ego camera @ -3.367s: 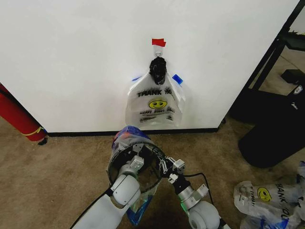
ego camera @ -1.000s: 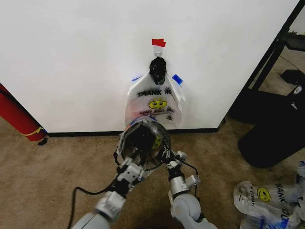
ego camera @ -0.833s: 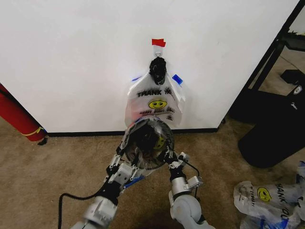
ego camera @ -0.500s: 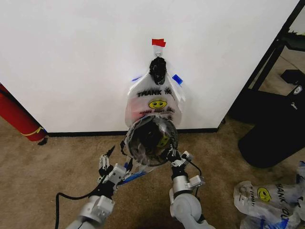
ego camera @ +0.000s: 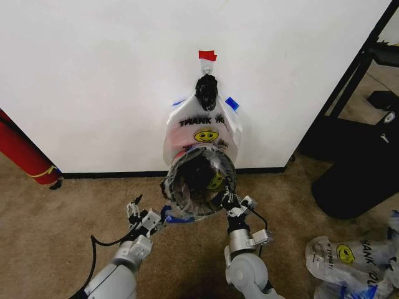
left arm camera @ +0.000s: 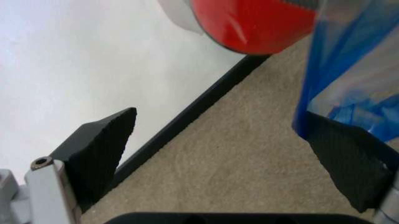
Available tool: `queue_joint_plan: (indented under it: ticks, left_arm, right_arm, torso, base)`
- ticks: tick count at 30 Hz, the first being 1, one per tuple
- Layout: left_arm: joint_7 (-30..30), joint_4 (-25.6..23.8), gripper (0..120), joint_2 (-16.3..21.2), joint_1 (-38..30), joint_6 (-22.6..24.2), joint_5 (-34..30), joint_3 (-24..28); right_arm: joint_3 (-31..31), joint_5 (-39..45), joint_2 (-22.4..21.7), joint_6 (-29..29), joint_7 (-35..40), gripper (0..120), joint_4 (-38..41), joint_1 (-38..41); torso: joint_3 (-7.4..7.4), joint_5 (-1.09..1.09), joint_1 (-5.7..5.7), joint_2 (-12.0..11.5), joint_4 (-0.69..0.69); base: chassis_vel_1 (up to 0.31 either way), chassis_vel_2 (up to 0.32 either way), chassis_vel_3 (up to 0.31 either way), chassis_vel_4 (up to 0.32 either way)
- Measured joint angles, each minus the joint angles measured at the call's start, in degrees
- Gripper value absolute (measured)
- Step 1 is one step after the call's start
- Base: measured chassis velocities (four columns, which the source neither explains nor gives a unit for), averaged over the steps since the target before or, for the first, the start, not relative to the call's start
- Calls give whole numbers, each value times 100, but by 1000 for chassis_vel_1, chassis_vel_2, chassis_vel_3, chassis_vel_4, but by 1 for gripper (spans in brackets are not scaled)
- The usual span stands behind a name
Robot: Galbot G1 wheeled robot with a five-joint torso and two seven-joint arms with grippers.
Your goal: Pick up the garbage bag from the wall and place it over the trash bin.
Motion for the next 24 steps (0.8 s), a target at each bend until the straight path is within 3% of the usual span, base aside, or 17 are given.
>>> queue_joint_plan:
  ticks: [10, 15, 19, 24]
  left_arm:
    - [-4, -483, 100, -296, 378, -36, -76, 41]
    - [-8, -75, 100, -406, 219, -201, 119, 63]
    - [-22, 634, 100, -481, -234, -487, 336, 1]
    - [-16, 761, 100, -495, -396, -571, 423, -15]
  right_arm:
    - [3, -6, 10, 19, -58, 0, -60, 36]
    - [-18, 30, -10, 16, -53, 0, 36, 6]
    - [-182, 129, -132, -107, 161, 0, 391, -148]
    - [-305, 431, -257, -385, 415, 0, 774, -337]
  torso:
    - [0, 1, 0, 0, 1]
    - [0, 0, 0, 0, 1]
    - [0, -1, 0, 0, 0]
    - [0, 1, 0, 0, 0]
  base:
    - [0, 0, 0, 0]
    - [0, 0, 0, 0]
    - [0, 0, 0, 0]
    - [0, 0, 0, 0]
